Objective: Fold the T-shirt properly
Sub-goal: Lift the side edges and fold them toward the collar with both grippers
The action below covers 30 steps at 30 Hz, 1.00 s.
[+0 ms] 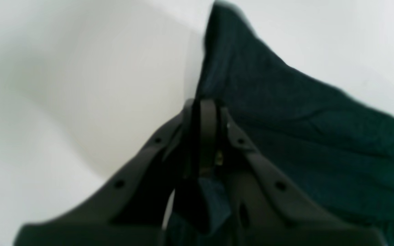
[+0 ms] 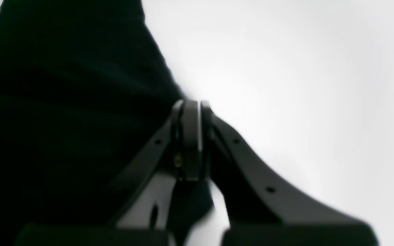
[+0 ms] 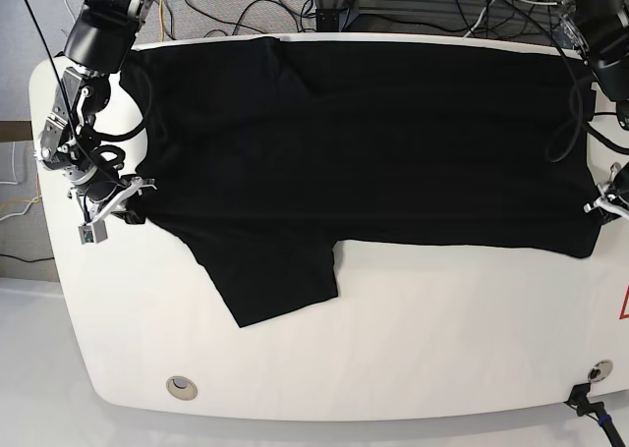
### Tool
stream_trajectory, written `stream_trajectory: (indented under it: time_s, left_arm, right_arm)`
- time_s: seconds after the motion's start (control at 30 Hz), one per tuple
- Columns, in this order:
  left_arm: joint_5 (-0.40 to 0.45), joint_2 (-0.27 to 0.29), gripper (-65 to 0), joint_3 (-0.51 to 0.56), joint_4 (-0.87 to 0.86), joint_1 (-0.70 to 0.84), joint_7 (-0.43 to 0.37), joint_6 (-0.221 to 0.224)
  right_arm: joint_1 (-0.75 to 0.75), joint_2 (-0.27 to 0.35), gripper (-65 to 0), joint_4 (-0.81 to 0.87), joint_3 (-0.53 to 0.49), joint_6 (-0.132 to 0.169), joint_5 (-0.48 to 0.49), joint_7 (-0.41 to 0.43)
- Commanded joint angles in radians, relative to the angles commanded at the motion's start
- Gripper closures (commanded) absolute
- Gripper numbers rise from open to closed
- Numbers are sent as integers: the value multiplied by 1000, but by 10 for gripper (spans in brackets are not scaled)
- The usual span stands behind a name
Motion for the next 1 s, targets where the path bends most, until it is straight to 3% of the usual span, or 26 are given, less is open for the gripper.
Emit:
stream_trajectory:
  time_s: [0.33, 0.5, 0.7, 0.97, 1.0]
  left_arm:
    - [-9, -6, 0, -6, 5, 9, 30, -5]
    - [-10, -7, 0, -3, -1, 15, 34, -3]
    - [-13, -10, 0, -3, 5, 19, 37, -5]
    - [-18, -12, 0, -1, 7, 22, 32, -9]
    - [-7, -8, 0, 2, -12, 26, 42, -3]
  right_arm:
    - [-55, -2, -8, 21, 4, 0, 26, -16]
    - [-46, 1, -278, 25, 1, -2, 53, -2]
    - [-46, -13, -269, 32, -2, 1, 63, 21]
    - [0, -82, -275, -11, -68, -2, 40, 88]
    - [-33, -31, -277, 14, -26, 1, 44, 44]
